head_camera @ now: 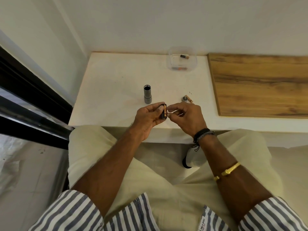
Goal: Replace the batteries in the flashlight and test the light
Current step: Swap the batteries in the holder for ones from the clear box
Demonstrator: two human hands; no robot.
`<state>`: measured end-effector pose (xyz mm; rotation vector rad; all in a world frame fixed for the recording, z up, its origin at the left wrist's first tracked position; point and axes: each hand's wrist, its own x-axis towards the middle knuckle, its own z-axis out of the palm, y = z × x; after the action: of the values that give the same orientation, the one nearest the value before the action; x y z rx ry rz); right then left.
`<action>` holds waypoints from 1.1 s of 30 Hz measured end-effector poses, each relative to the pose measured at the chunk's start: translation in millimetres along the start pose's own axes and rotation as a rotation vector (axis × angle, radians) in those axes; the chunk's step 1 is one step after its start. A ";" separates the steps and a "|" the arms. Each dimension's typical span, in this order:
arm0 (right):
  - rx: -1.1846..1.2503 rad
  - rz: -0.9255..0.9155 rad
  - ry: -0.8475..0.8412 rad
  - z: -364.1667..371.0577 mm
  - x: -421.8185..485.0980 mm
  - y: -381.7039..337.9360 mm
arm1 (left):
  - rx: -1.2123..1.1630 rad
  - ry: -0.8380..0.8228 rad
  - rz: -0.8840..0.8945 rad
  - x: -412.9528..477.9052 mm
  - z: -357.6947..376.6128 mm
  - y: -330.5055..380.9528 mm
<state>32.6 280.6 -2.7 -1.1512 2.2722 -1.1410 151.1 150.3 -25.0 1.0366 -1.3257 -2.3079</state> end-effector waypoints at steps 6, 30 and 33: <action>-0.054 -0.055 -0.041 -3.3 -1.8 -2.4 | 0.037 0.023 -0.015 -0.2 0.6 -0.8; -0.133 -0.338 0.011 1.1 -0.6 -4.3 | -0.096 0.061 -0.139 3.7 -5.8 -4.5; -0.123 -0.321 -0.002 2.9 -1.8 -4.7 | -0.121 0.069 -0.128 4.0 -5.4 -5.9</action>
<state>37.9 278.9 -0.9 -1.6100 2.2373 -1.1190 152.7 147.8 -33.5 1.1809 -1.1081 -2.3875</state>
